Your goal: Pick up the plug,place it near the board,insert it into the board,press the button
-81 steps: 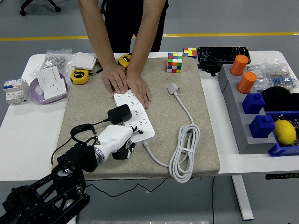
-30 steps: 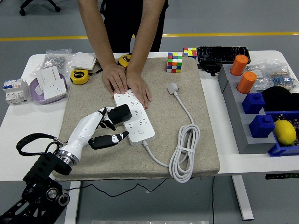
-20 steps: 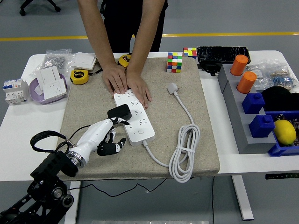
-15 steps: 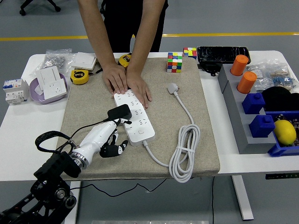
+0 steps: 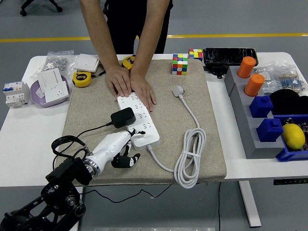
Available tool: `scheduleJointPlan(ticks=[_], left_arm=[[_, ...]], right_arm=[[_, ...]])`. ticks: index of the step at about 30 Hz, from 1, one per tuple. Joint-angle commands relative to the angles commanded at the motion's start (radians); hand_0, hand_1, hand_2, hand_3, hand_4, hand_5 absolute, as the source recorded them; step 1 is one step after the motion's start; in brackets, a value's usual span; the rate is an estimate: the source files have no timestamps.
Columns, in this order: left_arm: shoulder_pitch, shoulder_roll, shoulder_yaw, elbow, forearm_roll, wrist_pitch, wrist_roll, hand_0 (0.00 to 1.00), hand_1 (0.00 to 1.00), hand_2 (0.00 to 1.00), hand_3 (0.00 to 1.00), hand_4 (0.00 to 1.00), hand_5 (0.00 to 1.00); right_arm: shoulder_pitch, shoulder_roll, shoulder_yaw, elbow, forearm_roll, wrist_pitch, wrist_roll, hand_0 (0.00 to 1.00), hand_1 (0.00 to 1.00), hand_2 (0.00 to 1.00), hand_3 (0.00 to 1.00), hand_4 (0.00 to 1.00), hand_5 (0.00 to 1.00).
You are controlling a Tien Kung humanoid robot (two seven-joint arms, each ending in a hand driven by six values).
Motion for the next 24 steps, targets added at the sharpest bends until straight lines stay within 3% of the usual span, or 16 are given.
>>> scheduleJointPlan(ticks=[8,24], left_arm=[[-0.024,0.005,0.015,0.029,0.004,-0.011,0.008,0.157,0.011,0.135,0.87,0.663,0.002],[-0.03,-0.002,0.028,0.03,0.007,-0.012,0.01,0.157,0.012,0.135,0.863,0.664,0.002]], right_arm=[[0.003,-0.002,-0.006,0.0,0.008,-0.002,0.0,0.863,0.853,0.825,0.836,0.998,0.998],[0.006,-0.002,-0.005,0.0,0.007,-0.002,0.0,0.863,0.853,0.824,0.836,0.998,0.998]])
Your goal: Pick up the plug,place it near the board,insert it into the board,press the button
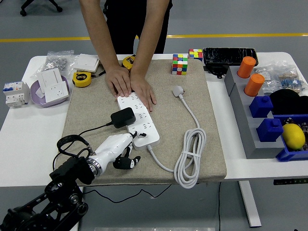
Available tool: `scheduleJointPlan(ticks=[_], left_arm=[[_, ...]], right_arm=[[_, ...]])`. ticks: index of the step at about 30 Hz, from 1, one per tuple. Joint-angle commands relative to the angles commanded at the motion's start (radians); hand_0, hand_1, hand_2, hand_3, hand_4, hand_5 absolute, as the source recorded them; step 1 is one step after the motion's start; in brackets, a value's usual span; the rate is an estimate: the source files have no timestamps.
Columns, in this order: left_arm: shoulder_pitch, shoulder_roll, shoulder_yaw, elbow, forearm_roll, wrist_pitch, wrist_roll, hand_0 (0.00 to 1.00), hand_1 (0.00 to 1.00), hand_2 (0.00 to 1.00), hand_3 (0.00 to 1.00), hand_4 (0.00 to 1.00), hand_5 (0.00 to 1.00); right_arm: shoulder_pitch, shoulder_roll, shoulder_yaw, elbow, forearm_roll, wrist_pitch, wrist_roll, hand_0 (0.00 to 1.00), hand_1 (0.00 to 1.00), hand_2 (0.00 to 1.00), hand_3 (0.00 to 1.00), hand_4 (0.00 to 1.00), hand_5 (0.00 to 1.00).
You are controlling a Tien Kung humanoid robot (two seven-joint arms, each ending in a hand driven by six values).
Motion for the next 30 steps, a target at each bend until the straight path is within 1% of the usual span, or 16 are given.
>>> scheduleJointPlan(ticks=[13,24,28,30], left_arm=[[-0.002,-0.002,0.006,0.013,0.008,-0.004,0.007,0.157,0.011,0.136,0.854,0.664,0.002],[-0.001,-0.002,0.01,0.026,0.013,-0.022,0.02,0.157,0.011,0.136,0.847,0.663,0.002],[0.001,0.0,0.009,0.022,0.015,-0.02,0.02,0.157,0.011,0.136,0.847,0.663,0.002],[0.002,0.001,0.005,0.009,0.018,-0.012,0.014,0.158,0.011,0.135,0.841,0.663,0.002]], right_arm=[[0.0,-0.001,0.0,0.0,0.0,0.0,0.0,0.863,0.853,0.824,0.836,0.998,0.998],[0.003,-0.002,-0.002,0.0,0.004,-0.001,0.001,0.862,0.852,0.824,0.837,0.998,0.998],[0.003,-0.002,-0.004,0.0,0.008,-0.001,0.001,0.862,0.852,0.824,0.837,0.998,0.998],[0.003,-0.001,-0.004,0.0,0.007,-0.001,0.001,0.863,0.852,0.824,0.836,0.998,0.998]])
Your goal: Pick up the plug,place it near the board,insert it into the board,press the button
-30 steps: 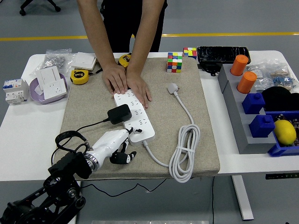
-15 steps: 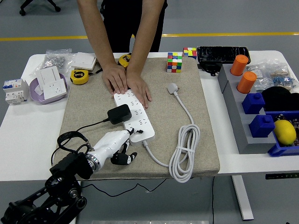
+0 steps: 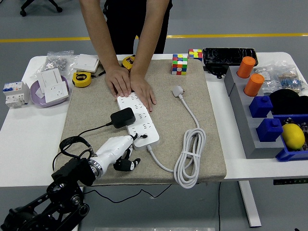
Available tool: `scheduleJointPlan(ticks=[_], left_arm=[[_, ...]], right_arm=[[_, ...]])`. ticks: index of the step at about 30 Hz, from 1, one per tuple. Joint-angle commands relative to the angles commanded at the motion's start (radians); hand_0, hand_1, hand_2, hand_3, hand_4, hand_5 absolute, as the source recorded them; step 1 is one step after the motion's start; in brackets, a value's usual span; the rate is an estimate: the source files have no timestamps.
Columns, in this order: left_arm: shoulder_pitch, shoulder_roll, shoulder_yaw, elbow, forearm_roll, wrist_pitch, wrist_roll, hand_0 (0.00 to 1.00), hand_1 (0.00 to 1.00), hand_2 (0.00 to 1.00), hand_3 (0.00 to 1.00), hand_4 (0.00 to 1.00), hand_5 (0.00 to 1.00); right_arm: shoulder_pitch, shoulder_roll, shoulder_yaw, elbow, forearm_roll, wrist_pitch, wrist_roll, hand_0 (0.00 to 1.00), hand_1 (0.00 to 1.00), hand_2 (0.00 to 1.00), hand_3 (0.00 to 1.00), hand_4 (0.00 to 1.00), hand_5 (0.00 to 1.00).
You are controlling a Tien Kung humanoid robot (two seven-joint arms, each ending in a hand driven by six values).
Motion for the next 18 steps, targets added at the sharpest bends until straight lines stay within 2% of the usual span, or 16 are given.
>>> scheduleJointPlan(ticks=[11,13,18], left_arm=[[-0.008,0.008,-0.021,-0.09,0.006,0.013,-0.01,0.157,0.011,0.135,0.841,0.662,0.002],[-0.014,0.008,-0.025,-0.098,-0.014,0.035,-0.028,0.162,0.012,0.136,0.806,0.659,0.002],[-0.034,0.004,-0.041,-0.104,-0.075,0.103,-0.117,0.162,0.012,0.136,0.806,0.659,0.002]], right_arm=[[0.002,0.002,0.002,0.0,0.0,0.0,0.0,0.863,0.852,0.824,0.836,0.998,0.998],[0.001,0.002,0.003,0.0,-0.001,0.0,-0.001,0.863,0.852,0.825,0.836,0.998,0.998],[-0.001,0.004,0.0,0.0,0.002,-0.002,0.0,0.863,0.852,0.825,0.836,0.998,0.998]])
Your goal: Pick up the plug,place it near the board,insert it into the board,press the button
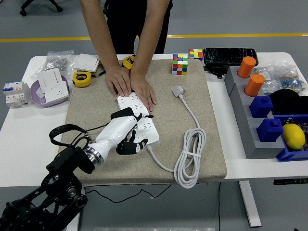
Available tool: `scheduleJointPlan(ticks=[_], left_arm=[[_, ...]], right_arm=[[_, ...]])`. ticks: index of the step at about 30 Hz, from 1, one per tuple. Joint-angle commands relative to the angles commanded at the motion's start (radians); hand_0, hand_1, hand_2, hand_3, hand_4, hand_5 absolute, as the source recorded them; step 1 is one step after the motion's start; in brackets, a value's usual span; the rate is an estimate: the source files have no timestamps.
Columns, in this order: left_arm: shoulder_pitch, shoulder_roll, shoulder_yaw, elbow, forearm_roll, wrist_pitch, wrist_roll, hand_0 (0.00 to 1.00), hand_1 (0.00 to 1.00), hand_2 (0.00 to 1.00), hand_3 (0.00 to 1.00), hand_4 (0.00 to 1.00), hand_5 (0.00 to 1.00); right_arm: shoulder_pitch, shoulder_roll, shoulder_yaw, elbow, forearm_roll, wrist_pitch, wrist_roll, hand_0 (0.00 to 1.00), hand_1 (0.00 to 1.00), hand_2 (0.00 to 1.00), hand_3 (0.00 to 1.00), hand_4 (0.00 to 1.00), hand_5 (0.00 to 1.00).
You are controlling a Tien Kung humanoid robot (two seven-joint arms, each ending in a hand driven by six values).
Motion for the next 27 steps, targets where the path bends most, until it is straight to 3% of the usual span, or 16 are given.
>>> scheduleJointPlan(ticks=[1,6,7,12,13,18,19,20,24,25,27], left_arm=[[-0.009,-0.001,-0.005,-0.003,-0.023,0.027,-0.029,0.195,0.045,0.153,0.623,0.889,0.149],[-0.048,-0.02,-0.053,-0.002,-0.121,0.11,-0.135,0.195,0.045,0.153,0.623,0.889,0.149],[-0.055,-0.024,-0.062,0.005,-0.125,0.109,-0.138,0.464,0.582,0.554,0.655,0.998,0.425],[-0.111,-0.048,-0.113,0.096,-0.11,0.074,-0.116,0.464,0.582,0.554,0.655,0.998,0.425],[-0.116,-0.05,-0.115,0.106,-0.107,0.073,-0.114,0.866,0.952,0.93,0.938,0.998,0.585],[-0.178,-0.073,-0.133,0.242,-0.063,0.034,-0.067,0.866,0.952,0.93,0.938,0.998,0.585],[-0.188,-0.077,-0.137,0.267,-0.048,0.016,-0.052,0.961,0.998,0.994,0.968,0.998,0.567],[-0.196,-0.08,-0.14,0.291,-0.035,0.0,-0.039,0.961,0.998,0.994,0.968,0.998,0.567],[-0.21,-0.087,-0.141,0.345,0.019,-0.046,0.004,0.961,0.998,0.994,0.968,0.998,0.567],[-0.212,-0.088,-0.141,0.354,0.034,-0.054,0.011,0.957,0.987,0.953,0.924,0.998,0.501],[-0.213,-0.092,-0.138,0.379,0.065,-0.048,-0.003,0.957,0.987,0.953,0.924,0.998,0.501]], right_arm=[[0.0,0.001,0.0,0.0,0.001,0.0,0.0,0.863,0.851,0.824,0.837,0.998,0.998],[-0.005,0.004,0.0,0.0,0.0,0.0,0.0,0.863,0.851,0.824,0.837,0.998,0.998],[-0.005,0.004,-0.001,0.0,0.0,0.0,-0.001,0.862,0.852,0.825,0.837,0.998,0.998],[-0.007,0.007,-0.009,0.0,0.008,-0.001,0.0,0.862,0.852,0.825,0.837,0.998,0.998],[-0.006,0.008,-0.009,0.0,0.008,-0.001,0.0,0.861,0.851,0.824,0.837,0.998,0.998],[-0.005,0.01,-0.016,0.0,0.015,-0.002,0.0,0.861,0.851,0.824,0.837,0.998,0.998],[-0.005,0.01,-0.017,0.0,0.016,-0.002,0.0,0.862,0.851,0.824,0.837,0.998,0.998],[-0.005,0.01,-0.018,0.0,0.017,-0.001,0.0,0.862,0.851,0.824,0.837,0.998,0.998],[-0.005,0.01,-0.019,0.0,0.016,-0.001,0.0,0.862,0.851,0.824,0.837,0.998,0.998],[-0.005,0.01,-0.018,0.0,0.015,-0.001,0.0,0.86,0.852,0.824,0.837,0.998,0.998],[-0.006,0.01,-0.017,0.0,0.013,-0.001,0.0,0.86,0.852,0.824,0.837,0.998,0.998]])
